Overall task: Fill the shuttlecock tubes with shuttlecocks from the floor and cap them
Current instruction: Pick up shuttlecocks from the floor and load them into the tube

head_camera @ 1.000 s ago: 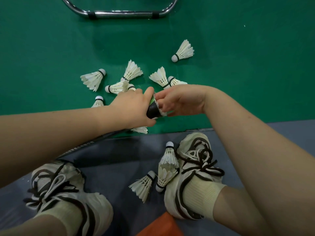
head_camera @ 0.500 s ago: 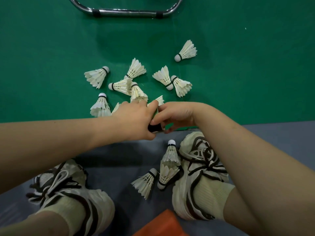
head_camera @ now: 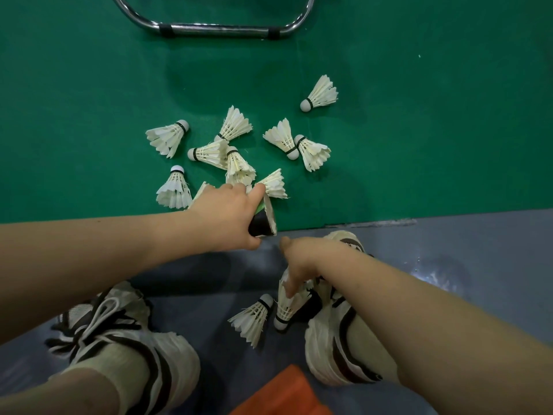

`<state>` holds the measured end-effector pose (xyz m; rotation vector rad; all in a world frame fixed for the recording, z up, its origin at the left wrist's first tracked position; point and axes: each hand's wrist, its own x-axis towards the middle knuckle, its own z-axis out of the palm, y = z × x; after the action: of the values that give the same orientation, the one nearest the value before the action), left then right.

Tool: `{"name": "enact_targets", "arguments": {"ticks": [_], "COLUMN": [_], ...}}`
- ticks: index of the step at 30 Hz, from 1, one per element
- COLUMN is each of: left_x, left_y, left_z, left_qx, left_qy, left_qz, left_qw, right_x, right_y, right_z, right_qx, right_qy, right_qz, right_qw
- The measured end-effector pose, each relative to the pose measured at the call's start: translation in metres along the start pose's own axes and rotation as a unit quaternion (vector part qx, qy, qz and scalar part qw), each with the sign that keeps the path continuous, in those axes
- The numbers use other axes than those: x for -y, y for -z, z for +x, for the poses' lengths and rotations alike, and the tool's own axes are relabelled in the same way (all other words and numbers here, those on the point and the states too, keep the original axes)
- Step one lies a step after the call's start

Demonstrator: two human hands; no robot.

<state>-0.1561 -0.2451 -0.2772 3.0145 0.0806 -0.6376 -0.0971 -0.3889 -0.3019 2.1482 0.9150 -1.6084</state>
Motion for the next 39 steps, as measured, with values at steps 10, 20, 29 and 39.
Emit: {"name": "enact_targets", "arguments": {"ticks": [10, 20, 29, 39], "left_x": [-0.006, 0.005, 0.011, 0.004], "left_y": [0.0, 0.013, 0.017, 0.02], "left_z": [-0.004, 0.005, 0.01, 0.011], "left_qx": [-0.014, -0.025, -0.038, -0.055], "left_qy": [-0.006, 0.028, 0.032, 0.022], "left_qz": [0.015, -0.026, -0.021, -0.027], "left_qw": [1.0, 0.999, 0.999, 0.998], "right_x": [-0.005, -0.049, -0.068, 0.001], "right_y": [-0.026, 0.027, 0.053, 0.04], "right_z": [0.011, 0.002, -0.013, -0.005], "right_qx": [-0.109, -0.269, -0.233, -0.445], "right_qy": [0.023, -0.059, 0.082, 0.039], "right_qz": [-0.146, 0.129, 0.643, 0.468], "right_qw": [0.983, 0.953, 0.725, 0.762]}}
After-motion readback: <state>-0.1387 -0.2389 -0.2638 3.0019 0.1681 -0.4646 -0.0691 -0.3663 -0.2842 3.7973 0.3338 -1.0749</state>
